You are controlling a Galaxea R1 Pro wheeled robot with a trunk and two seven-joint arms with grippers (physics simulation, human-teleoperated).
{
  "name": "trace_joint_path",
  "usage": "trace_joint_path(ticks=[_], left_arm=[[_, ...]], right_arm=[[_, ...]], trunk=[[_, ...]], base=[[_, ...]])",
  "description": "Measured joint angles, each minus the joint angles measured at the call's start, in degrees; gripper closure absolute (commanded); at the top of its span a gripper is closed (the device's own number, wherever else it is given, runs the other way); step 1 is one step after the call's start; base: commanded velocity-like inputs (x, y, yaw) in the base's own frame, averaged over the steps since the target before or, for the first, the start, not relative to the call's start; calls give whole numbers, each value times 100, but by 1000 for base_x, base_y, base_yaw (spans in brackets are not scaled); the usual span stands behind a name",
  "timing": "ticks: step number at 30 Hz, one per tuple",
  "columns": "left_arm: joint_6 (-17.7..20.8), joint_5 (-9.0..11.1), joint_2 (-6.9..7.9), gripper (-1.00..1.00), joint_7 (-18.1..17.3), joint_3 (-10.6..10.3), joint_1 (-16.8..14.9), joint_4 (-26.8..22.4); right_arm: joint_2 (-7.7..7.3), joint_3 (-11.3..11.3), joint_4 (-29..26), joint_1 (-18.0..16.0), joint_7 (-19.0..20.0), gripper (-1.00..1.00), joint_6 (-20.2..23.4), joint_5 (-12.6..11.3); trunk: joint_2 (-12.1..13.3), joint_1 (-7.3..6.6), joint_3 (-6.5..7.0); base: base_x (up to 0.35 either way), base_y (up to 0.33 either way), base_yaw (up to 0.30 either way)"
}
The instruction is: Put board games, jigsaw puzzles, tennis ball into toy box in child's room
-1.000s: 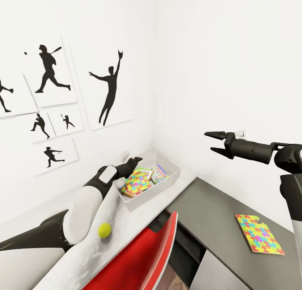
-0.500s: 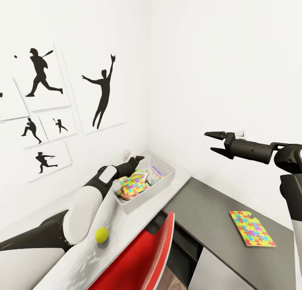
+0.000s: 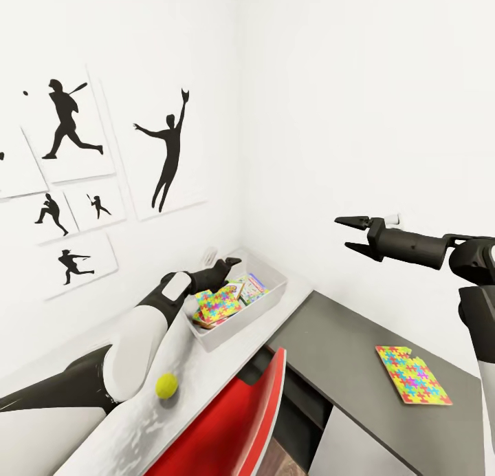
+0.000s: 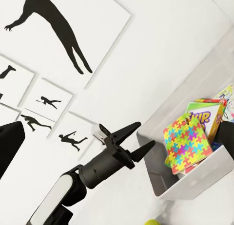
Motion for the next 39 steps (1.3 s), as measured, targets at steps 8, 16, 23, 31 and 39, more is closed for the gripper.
trace_joint_path(ticks=[8,16,23,31,39], left_arm=[[373,27,149,-100,5,13,8,-1],[683,49,226,-100,11,35,9,-2],[892,58,243,-100,14,55,9,-9],[1210,67,311,-100,18,53,9,-176],[1297,70,328,-100,20,54,9,-206]], right_arm=[[0,2,0,8,-1,-100,0,4],[0,-8,0,64,0,-100,-6,-1],[0,-10,-4,87,4,-100,-5,-7],[8,6,-4,93,8,-100,-8,-11],[4,13,0,102,9,-100,0,-12]], trunk=[[0,0,0],[0,0,18],[-1,0,76],[0,1,150],[0,0,224]], base=[[0,0,0],[0,0,0],[0,0,0],[-34,0,0],[-64,0,-17]])
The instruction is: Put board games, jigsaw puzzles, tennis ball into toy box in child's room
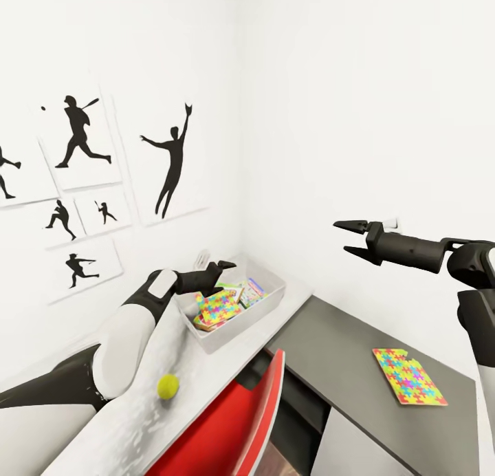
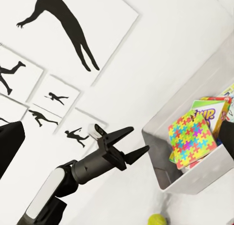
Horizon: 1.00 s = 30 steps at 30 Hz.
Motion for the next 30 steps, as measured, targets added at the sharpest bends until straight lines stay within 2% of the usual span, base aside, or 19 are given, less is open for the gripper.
trace_joint_path(ticks=[21,30], left_arm=[[383,-12,1,-100,15,-29,-4,-246],[428,-17,2,-100,18,-51,-4,-286]], right_arm=[[-13,-10,-1,1,0,-100,0,3],[-12,-5,3,-12,-7,-100,0,6]], trunk=[[-9,2,184],[-10,2,267]], base=[[-13,0,-71],[-28,0,-103]])
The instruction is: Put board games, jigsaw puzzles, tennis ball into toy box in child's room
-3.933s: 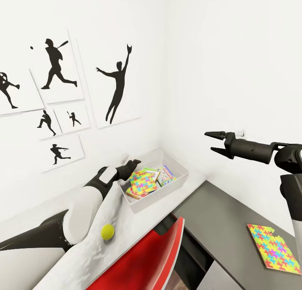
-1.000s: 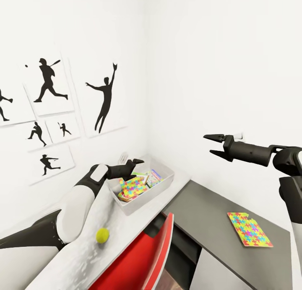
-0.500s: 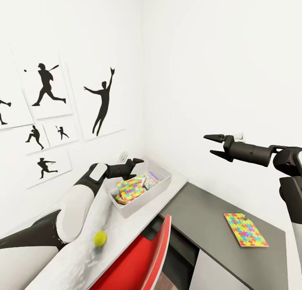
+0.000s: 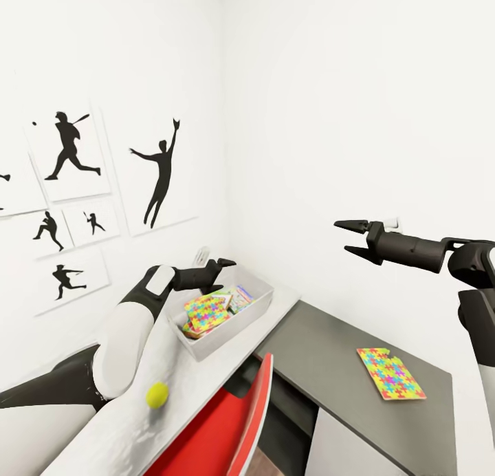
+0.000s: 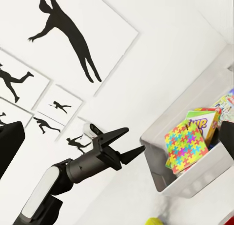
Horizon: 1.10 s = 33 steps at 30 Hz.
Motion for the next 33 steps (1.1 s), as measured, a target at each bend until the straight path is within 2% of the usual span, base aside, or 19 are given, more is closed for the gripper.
trace_joint_path(ticks=[27,33], left_arm=[[80,-27,3,-100,10,-15,7,-4],[76,-22,-4,-100,21,-17,9,-4]], right_arm=[[24,20,15,1,-16,-100,0,7],[3,2,21,278,-11,-100,1,26]], trunk=[[0,0,237],[0,0,285]], base=[[-38,0,-164],[-1,0,-203]])
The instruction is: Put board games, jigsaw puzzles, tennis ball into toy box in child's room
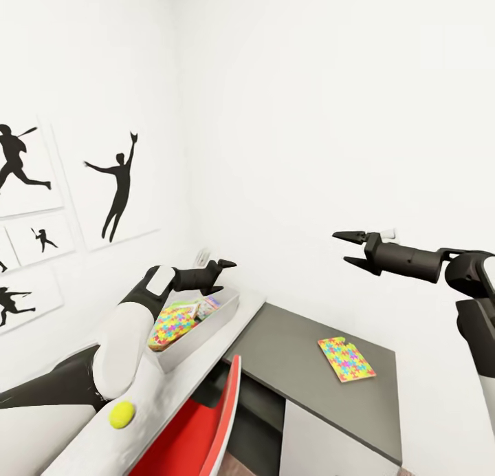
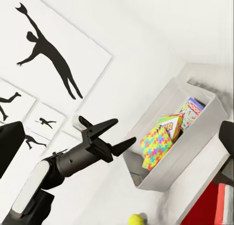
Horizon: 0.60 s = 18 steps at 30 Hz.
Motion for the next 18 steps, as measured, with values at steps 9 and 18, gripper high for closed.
trace_joint_path(ticks=[9,18], left_arm=[[-1,-4,-1,-100,9,-12,0,0],[-5,-8,4,-100,16,-14,0,0]], right_arm=[[-54,-24,9,146,9,-100,0,11],[-58,-8,167,162,2,-100,0,19]], trunk=[[0,0,71],[1,1,141]], base=[[0,0,-207],[-12,0,-208]])
